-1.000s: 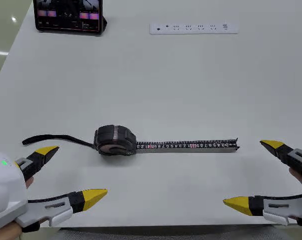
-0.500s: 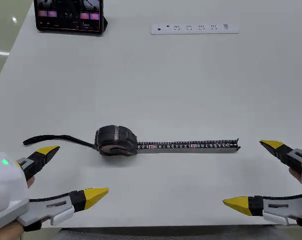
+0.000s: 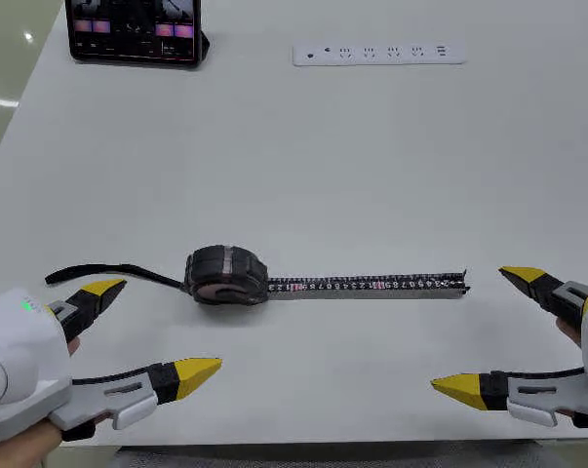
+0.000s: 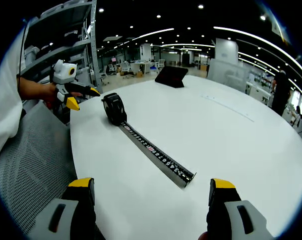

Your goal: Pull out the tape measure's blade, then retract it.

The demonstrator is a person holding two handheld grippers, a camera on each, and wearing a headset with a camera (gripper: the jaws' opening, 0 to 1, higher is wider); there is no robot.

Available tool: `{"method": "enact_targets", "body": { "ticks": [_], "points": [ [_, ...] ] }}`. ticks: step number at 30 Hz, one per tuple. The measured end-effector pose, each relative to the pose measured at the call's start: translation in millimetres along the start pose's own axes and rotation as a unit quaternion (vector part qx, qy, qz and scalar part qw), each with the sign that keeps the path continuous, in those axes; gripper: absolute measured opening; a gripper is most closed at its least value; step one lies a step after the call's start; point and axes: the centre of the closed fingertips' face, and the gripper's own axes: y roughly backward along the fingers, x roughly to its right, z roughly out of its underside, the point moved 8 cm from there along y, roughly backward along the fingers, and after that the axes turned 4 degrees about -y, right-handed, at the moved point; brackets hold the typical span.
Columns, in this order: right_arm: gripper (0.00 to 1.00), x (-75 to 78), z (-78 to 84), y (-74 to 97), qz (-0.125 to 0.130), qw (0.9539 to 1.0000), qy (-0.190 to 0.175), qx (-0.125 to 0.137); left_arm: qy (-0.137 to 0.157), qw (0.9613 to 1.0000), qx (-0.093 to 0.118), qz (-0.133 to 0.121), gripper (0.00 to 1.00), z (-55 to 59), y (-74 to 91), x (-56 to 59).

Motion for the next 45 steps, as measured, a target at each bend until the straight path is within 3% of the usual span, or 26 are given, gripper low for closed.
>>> {"method": "enact_targets", "body": {
  "ticks": [17, 30, 45],
  "points": [
    [0.91, 9.6, -5.2, -6.7, -0.006, 1.0, 0.006, -0.004, 0.008, 1.0, -0.004, 0.002, 0.84, -9.8, -21.0, 4.4],
    [0.91, 12.0, -2.8, -8.8, -0.009, 0.9999, 0.005, -0.009, 0.02, 0.9994, -0.021, 0.018, 0.84, -9.9, -36.8, 13.7],
    [0.9, 14.0, -2.3, -8.9, -0.009, 0.9999, 0.008, -0.011, 0.028, 0.999, -0.023, 0.026, 0.82, -11.6, -46.5, 18.3]
  ]
}}
